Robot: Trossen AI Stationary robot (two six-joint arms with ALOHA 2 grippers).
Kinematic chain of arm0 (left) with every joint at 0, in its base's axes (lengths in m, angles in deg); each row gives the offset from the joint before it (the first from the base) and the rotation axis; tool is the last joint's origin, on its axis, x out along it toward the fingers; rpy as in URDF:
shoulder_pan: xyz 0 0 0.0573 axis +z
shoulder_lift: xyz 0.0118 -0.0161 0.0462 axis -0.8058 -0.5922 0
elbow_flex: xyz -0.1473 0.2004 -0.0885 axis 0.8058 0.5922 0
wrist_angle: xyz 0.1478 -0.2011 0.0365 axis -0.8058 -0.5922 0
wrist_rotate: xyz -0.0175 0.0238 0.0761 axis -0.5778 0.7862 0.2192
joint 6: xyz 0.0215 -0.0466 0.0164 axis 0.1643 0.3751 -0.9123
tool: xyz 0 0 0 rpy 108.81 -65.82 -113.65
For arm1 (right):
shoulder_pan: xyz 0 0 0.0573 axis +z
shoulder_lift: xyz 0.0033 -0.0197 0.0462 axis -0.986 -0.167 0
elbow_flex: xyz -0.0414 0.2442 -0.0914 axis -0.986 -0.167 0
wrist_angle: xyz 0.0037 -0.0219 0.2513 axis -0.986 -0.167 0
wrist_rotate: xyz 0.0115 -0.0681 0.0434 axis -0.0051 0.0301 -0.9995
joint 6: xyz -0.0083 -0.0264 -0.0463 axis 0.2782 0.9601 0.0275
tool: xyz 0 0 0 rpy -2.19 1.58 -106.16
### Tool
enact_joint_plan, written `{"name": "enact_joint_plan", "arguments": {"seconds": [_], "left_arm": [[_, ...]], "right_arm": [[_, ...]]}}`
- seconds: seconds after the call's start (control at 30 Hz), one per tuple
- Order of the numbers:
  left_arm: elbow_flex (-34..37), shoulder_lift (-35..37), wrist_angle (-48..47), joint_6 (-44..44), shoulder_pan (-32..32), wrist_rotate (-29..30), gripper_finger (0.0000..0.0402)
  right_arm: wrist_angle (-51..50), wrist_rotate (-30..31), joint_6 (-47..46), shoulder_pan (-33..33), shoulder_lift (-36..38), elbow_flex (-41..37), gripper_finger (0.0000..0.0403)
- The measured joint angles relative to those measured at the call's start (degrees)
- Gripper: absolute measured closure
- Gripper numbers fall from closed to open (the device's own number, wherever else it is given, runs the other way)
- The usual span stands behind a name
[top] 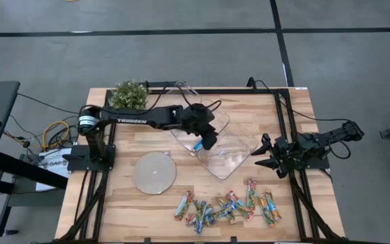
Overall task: Pick and place Granola Bars by type
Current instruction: Put the red granola bar into the bottom transparent bin
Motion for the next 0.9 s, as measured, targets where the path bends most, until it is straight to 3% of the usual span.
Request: {"name": "enact_joint_plan", "arguments": {"seconds": [0.4,0.63,0.9], "left_arm": [[-0.99,3.92,-1.84,-4.12,-6.26,-2.85,0.0277],[-0.99,4.53,-11.57,-3.91,-11.54,-7.78,0.0277],[-0.97,4.78,-24.58,-1.42,-21.22,-7.97,0.0277]], "right_arm": [[0.25,0.02,0.0,0.01,0.01,-0.04,0.0219],[0.31,0.02,0.0,0.0,0.01,-0.04,0.0219],[0.38,0.02,0.0,0.0,0.01,-0.04,0.0219]]}}
